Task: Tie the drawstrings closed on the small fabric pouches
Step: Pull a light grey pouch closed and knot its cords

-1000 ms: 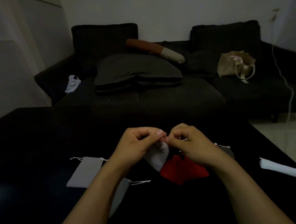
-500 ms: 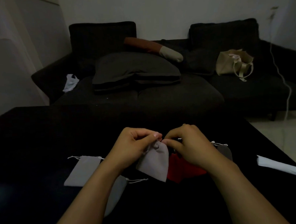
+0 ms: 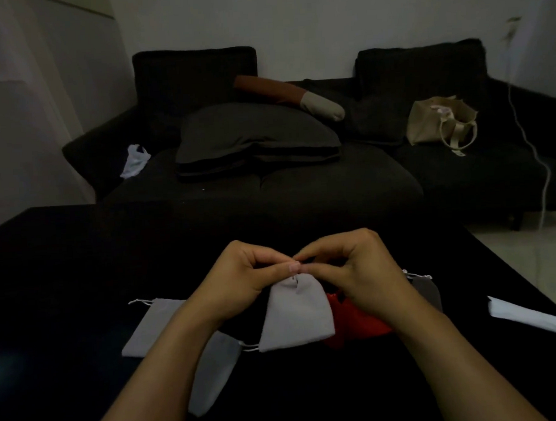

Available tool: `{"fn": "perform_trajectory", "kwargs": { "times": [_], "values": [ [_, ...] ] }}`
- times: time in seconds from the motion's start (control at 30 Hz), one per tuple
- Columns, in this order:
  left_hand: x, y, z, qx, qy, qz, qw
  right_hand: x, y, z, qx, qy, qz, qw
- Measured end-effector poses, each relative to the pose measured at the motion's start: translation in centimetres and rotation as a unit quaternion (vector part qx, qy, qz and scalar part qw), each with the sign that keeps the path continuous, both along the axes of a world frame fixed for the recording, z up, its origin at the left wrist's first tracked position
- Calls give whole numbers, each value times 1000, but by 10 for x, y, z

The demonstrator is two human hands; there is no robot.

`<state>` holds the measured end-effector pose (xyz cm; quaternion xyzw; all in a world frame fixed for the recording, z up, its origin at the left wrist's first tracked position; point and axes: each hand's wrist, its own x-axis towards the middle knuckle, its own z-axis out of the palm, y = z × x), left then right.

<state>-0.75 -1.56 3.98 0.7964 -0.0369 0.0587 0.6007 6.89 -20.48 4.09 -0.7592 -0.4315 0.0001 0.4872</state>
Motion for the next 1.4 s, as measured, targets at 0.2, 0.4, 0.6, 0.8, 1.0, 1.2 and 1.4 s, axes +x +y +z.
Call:
{"fn": "perform_trajectory", "kwargs": {
  "times": [0.2,0.4,0.6,0.8,1.0,1.2,1.4],
  "values": [
    [-5,0,3,1,29,-45,999,-1,-6,5,6,131,67,989],
    [-5,3,4,-116,67,-100,986,-4,-8,8,64,229,110,965],
    [0,-4,0,-232,36,-38,971,-4,-3,6,122,350,147,917],
    [1,-2,-2,-241,45,-31,969,-2,-4,5,94,330,129,930],
    [6,-1,-6,-242,13,40,969,3,-16,10,-12,220,7,975],
    [7,-5,-7,-135,4,73,988,-2,-13,18,-64,-2,-59,996],
    [8,-10,-10,-60,-10,60,996,-8,-5,23,-72,-116,-33,990]
  ]
}}
